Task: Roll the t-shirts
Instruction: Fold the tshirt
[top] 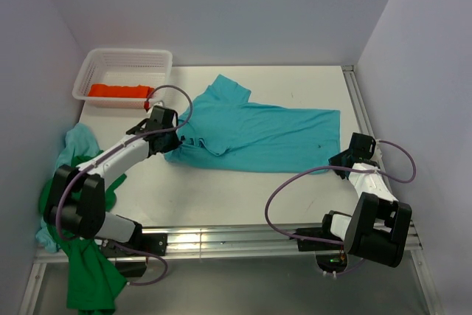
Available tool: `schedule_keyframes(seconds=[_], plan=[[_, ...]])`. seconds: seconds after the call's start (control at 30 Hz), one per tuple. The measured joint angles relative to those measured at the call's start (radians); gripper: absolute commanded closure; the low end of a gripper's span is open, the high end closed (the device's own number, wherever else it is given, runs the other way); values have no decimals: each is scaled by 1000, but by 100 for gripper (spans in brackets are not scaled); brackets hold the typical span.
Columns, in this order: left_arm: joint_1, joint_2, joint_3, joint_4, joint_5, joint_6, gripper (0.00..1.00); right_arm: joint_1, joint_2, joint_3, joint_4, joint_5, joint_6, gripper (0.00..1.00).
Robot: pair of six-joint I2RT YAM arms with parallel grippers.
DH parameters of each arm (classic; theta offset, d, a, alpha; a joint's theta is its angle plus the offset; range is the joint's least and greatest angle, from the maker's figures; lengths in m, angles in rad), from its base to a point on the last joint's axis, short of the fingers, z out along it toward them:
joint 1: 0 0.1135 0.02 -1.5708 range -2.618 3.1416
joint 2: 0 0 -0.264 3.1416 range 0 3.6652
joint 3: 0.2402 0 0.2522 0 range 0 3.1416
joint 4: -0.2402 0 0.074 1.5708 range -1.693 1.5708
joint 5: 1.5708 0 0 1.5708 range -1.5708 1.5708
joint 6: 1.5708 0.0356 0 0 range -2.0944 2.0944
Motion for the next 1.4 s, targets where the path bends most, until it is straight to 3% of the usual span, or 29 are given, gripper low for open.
schedule_keyframes(seconds=[0.47, 0.57, 0.63, 0.73, 0.9, 1.13, 1.4], plan=[[0, 204, 32, -12, -94, 0, 99, 0, 0, 0, -1, -7, 0, 100], [0, 208, 32, -13, -116, -1, 88, 0, 0, 0, -1, -8, 0, 100], [0, 209, 33, -12, -126, -1, 68, 0, 0, 0, -1, -9, 0, 100], [0, 197, 32, -10, -125, -5, 53, 0, 0, 0, -1, -11, -4, 100], [0, 68, 32, -8, -123, -14, 41, 0, -1, 0, -1, -13, -10, 100], [0, -72, 9, -20, -88, -58, 47, 0, -2, 0, 0, -16, -11, 100], [0, -197, -238, 31, 34, -186, 46, 0, -2, 0, 0, -22, -12, 100]])
